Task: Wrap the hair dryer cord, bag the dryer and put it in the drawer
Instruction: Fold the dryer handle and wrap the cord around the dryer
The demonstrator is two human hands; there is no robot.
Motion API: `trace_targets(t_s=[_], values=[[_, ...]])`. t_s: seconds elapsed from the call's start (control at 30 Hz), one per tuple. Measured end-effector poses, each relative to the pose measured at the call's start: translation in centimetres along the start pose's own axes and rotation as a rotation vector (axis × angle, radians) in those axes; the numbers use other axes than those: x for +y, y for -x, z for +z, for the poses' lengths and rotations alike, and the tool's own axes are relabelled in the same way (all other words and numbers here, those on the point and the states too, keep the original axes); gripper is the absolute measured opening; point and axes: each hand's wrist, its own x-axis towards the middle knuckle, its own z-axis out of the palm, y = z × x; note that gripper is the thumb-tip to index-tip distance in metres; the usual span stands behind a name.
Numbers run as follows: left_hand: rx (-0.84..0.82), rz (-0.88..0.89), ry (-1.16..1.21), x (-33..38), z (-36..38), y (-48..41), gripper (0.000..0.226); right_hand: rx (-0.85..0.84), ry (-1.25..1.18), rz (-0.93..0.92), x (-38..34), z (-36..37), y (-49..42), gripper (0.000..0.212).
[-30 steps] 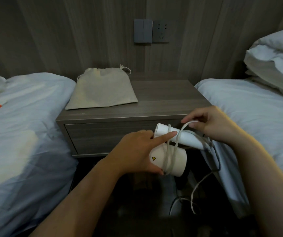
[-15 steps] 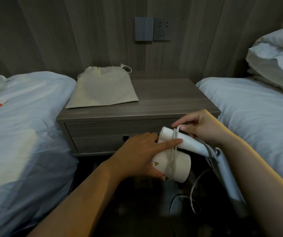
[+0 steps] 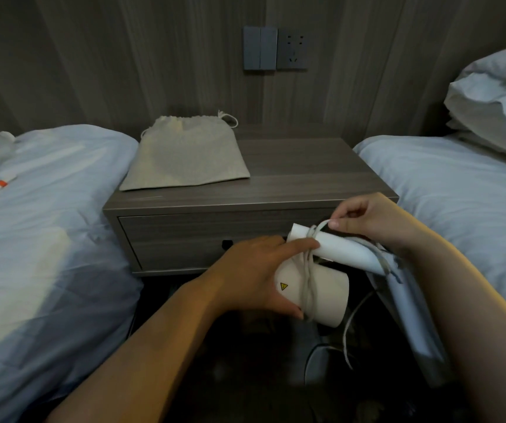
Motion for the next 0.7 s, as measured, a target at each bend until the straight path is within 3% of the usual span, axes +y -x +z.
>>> trace_targets(t_s=[0.1,0.13,0.2,0.37,0.43,0.5,0.53,0.6,0.7], values=[[-0.025,-0.039,0.143,0.4,-0.4,-0.1,0.096,-0.100,-0.036,0.087,0.8,-1.3,-0.1,0.011],[-0.025,-0.052,0.213,0.5,-0.5,-0.2,0.096,-0.157,-0.154,0.119,1.2,-1.6,-0.1,0.011],[-0.025,-0.071,0.354,0.6,-0.7,-0.2,0.094,-0.223,-0.427,0.173,2.2,-1.5,0.0,0.031],[0.111,-0.106,0.678,0.0,-0.3,-0.6,0.085,-0.152,-0.798,0.196,3.6,1.1,0.0,0.049],[0.191,-0.131,0.789,-0.6,-0.3,-0.9,0.078,-0.157,-0.759,0.175,3.0,2.2,-0.3,0.046],[0.286,-0.157,0.897,-0.9,-0.3,-1.2,0.072,-0.132,-0.629,0.147,2.2,3.0,-0.4,0.019],[0.338,-0.171,0.950,-1.0,-0.3,-1.4,0.069,-0.104,-0.551,0.132,2.0,3.2,-0.4,0.018],[0.420,-0.223,1.035,-1.2,-0.6,-1.5,0.063,-0.085,-0.403,0.090,1.3,3.2,0.0,0.039],[0.481,-0.306,1.096,-1.7,-1.1,-1.4,0.070,-0.087,-0.316,0.077,-0.4,2.9,0.5,0.032]])
